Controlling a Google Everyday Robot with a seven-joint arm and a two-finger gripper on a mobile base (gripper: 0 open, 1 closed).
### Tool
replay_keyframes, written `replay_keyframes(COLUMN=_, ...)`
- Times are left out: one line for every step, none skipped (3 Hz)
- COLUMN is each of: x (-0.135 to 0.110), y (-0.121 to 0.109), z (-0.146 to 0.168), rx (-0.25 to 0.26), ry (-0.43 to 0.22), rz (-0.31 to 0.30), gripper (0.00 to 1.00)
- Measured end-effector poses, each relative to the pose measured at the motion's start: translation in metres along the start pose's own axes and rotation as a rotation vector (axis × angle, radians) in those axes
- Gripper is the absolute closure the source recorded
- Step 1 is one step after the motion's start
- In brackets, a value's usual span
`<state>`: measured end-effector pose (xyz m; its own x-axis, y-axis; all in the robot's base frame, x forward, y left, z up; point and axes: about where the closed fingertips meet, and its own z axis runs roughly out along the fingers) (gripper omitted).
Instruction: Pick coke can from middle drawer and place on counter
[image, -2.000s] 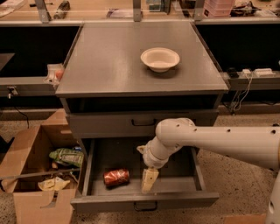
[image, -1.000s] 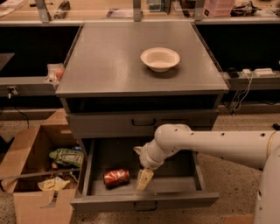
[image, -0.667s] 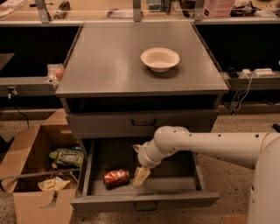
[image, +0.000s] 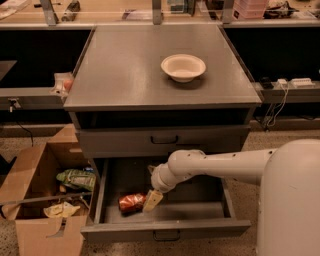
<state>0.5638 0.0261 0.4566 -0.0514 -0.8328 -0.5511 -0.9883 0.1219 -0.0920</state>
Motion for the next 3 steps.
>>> replay_keyframes(x=0.006, y=-0.004, z=0.024, rx=0.003, ry=-0.006, rz=0.025, gripper=0.0)
replay_keyframes(x=0.01, y=-0.004, z=0.052, rx=-0.021, ry=0.004, rz=0.038, gripper=0.0)
replay_keyframes(x=0.01, y=-0.003, z=0.066, rx=-0.035, ry=0.012, rz=0.042, gripper=0.0)
